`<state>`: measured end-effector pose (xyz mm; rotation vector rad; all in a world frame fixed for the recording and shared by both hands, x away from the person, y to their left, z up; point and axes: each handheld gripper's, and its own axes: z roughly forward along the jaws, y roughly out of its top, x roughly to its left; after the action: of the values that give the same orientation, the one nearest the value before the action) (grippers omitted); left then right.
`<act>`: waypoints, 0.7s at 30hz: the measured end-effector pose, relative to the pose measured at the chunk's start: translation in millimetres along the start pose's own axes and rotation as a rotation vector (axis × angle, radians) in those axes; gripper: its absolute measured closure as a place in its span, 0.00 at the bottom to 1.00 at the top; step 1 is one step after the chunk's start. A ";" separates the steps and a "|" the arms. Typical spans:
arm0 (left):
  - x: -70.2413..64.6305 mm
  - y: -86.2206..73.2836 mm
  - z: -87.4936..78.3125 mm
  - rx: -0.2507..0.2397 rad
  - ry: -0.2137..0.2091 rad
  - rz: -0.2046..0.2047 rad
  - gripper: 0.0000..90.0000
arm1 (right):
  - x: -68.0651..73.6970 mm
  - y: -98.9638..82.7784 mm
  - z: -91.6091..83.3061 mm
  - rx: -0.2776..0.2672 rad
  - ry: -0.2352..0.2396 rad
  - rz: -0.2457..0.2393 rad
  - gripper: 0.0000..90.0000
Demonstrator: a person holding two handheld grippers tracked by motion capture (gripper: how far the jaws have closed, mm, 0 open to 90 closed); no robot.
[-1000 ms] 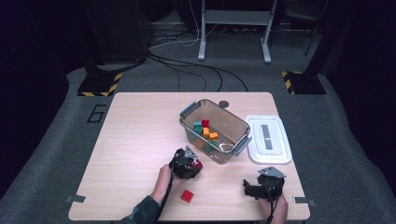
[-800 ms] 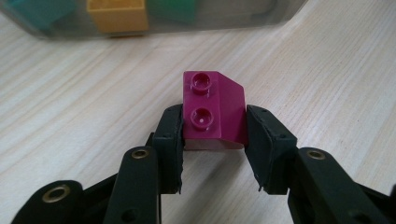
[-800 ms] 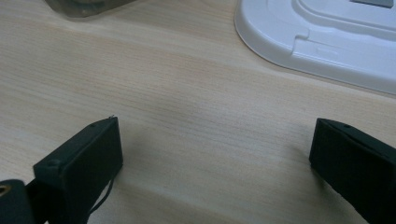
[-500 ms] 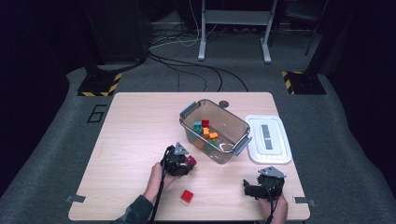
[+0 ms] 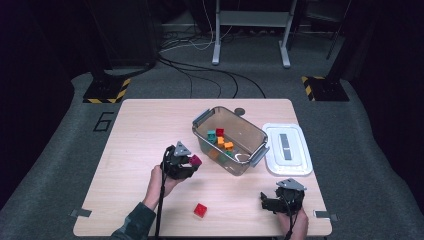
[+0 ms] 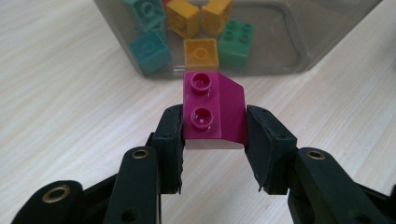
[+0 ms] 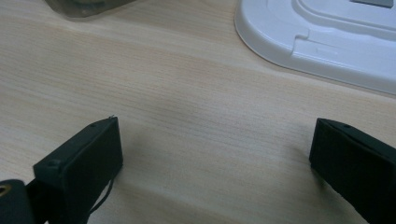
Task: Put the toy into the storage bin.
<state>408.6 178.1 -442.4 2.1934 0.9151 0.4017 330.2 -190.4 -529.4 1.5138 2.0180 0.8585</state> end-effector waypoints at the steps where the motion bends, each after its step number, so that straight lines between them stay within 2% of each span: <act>1: 1.0 1.5 -2.2 -0.007 0.003 -0.004 0.65 | 0.0 0.0 0.0 0.000 0.000 0.000 0.02; 12: 12.2 18.0 -22.7 -0.033 0.043 0.006 0.65 | -0.1 0.0 0.0 0.000 0.000 -0.001 0.02; 21: 19.7 31.1 -32.8 -0.058 0.066 0.009 0.65 | 0.0 0.0 0.0 0.000 0.000 0.000 0.02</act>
<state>420.7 193.2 -397.0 2.1431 0.9176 0.5023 330.2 -190.4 -529.4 1.5139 2.0177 0.8586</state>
